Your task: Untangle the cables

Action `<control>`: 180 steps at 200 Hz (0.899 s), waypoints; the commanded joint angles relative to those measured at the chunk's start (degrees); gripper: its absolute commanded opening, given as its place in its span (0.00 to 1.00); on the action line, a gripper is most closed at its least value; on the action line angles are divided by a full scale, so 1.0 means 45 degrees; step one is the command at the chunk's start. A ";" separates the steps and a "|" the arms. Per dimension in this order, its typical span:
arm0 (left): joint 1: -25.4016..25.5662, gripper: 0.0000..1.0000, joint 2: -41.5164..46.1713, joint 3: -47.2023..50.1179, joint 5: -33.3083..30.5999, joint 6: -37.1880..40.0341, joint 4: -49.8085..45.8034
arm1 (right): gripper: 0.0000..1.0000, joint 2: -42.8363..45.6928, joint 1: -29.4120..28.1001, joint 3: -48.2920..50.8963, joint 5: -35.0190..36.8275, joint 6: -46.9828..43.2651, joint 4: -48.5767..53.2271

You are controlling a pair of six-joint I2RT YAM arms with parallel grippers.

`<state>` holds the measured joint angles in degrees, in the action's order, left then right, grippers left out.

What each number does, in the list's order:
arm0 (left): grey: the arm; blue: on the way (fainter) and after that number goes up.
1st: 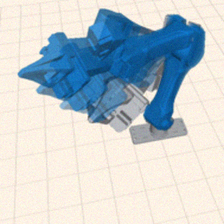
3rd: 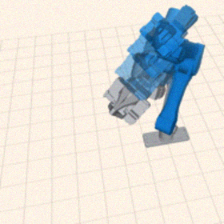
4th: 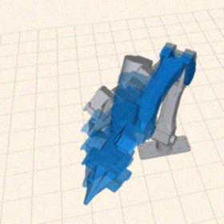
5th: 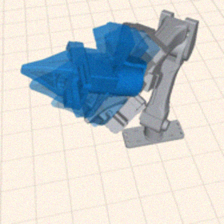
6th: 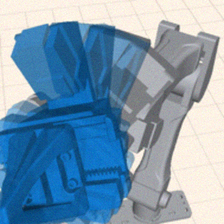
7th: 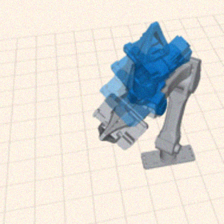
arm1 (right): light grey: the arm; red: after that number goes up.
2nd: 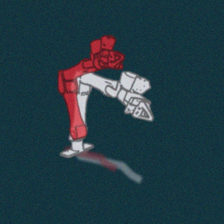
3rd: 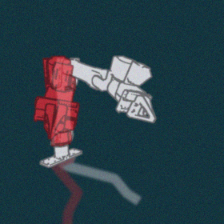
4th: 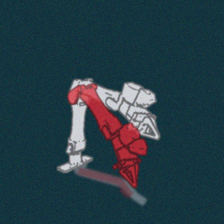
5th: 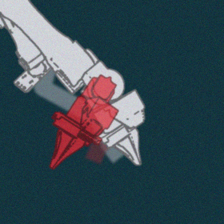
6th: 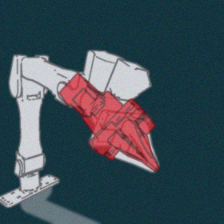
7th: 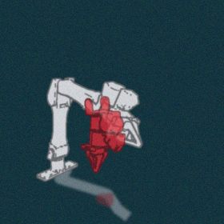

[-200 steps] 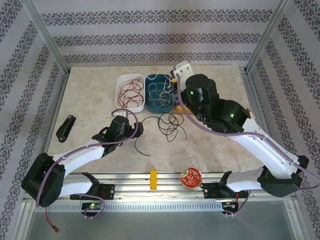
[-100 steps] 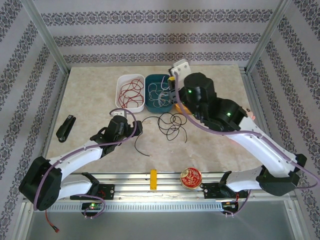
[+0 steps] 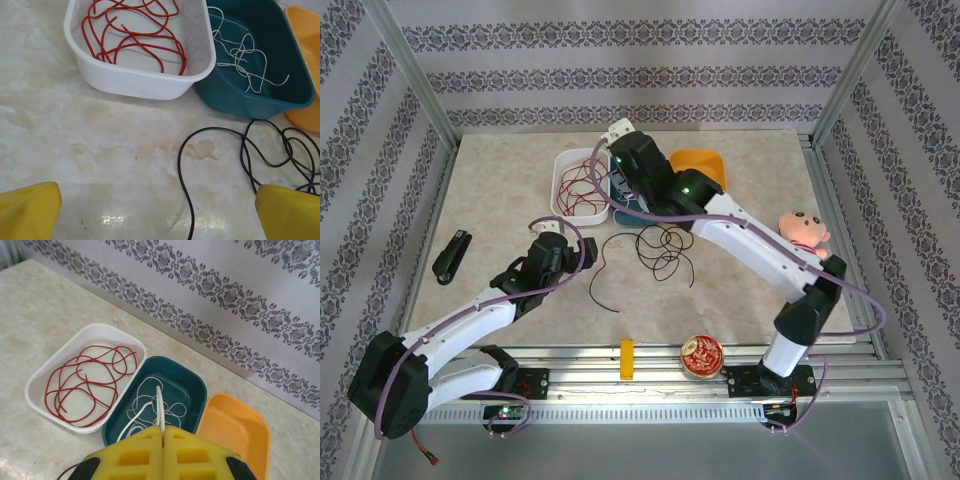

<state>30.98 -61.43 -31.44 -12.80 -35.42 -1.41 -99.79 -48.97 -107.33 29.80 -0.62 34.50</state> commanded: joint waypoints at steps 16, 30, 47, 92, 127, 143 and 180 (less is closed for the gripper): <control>-0.0146 0.99 0.0564 0.0170 -0.0383 0.0219 -0.0728 | 0.00 -0.1467 0.0569 -0.1413 0.0302 0.0313 0.0622; -0.0145 0.99 0.0669 0.0132 -0.0509 0.0215 -0.0946 | 0.00 -0.1988 0.0798 -0.1747 0.0211 0.0392 0.0665; -0.0136 0.99 0.0866 0.0026 -0.0816 0.0157 -0.1415 | 0.00 -0.2547 0.1111 -0.2033 0.0087 0.0566 0.0709; -0.0146 0.99 0.1701 0.0019 -0.1345 0.0136 -0.2317 | 0.00 -0.3761 0.1749 -0.2639 -0.0086 0.1099 0.1057; -0.0145 0.99 0.2071 0.0136 -0.1531 0.0137 -0.2432 | 0.00 -0.4556 0.2199 -0.3067 -0.0445 0.1756 0.1507; -0.0146 0.99 0.2089 0.0153 -0.1512 0.0156 -0.2422 | 0.00 -0.4904 0.2341 -0.3221 -0.0549 0.1950 0.1688; -0.0147 0.99 0.2093 0.0151 -0.1407 0.0156 -0.2363 | 0.00 -0.5736 0.2703 -0.3773 -0.1083 0.2393 0.2101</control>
<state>30.98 -52.71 -31.40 -18.31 -35.40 -10.13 -123.35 -37.78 -121.69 27.22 7.42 41.56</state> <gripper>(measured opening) 0.993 0.041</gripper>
